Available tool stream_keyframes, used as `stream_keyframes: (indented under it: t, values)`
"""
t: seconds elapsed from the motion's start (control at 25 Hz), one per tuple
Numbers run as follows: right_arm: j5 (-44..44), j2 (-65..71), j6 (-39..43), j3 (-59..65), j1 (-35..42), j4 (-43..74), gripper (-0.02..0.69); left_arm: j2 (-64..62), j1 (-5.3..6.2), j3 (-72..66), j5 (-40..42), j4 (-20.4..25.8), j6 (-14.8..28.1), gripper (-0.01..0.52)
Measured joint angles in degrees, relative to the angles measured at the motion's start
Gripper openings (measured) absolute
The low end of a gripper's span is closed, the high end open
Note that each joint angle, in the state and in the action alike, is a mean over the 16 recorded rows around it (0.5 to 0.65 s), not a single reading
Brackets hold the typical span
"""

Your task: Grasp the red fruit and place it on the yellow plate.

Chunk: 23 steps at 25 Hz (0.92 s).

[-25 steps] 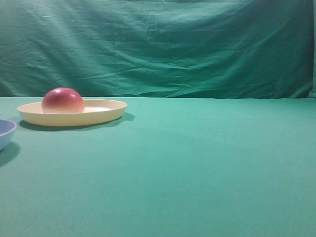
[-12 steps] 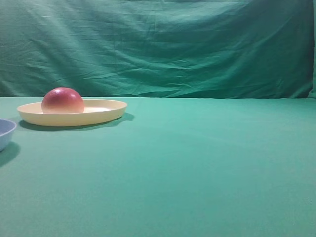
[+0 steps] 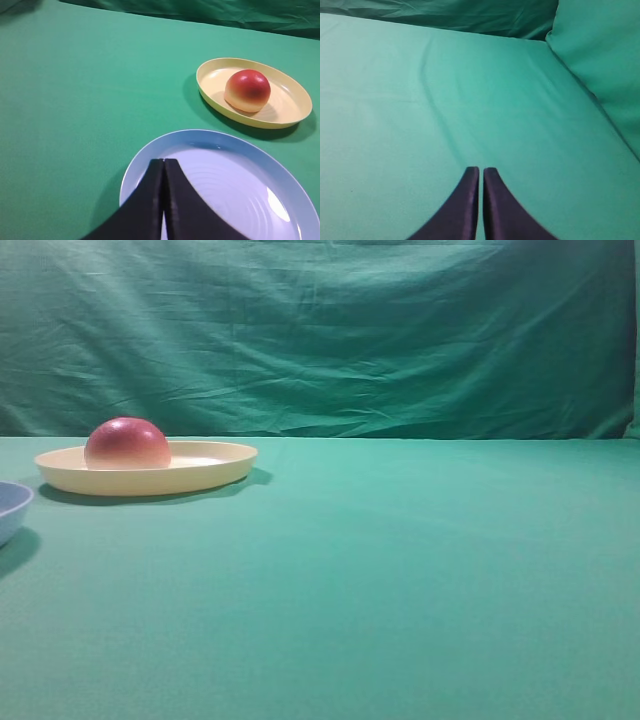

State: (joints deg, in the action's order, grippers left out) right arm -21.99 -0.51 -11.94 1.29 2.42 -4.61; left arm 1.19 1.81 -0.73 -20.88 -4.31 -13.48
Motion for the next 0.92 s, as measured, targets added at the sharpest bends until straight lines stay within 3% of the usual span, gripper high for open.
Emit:
stream_keyframes:
  t: [0.92]
  values:
    - [0.0,0.0,-0.1,0.0,0.0,0.0,0.0,0.0,0.0,0.0,0.0,0.0,0.0,0.0]
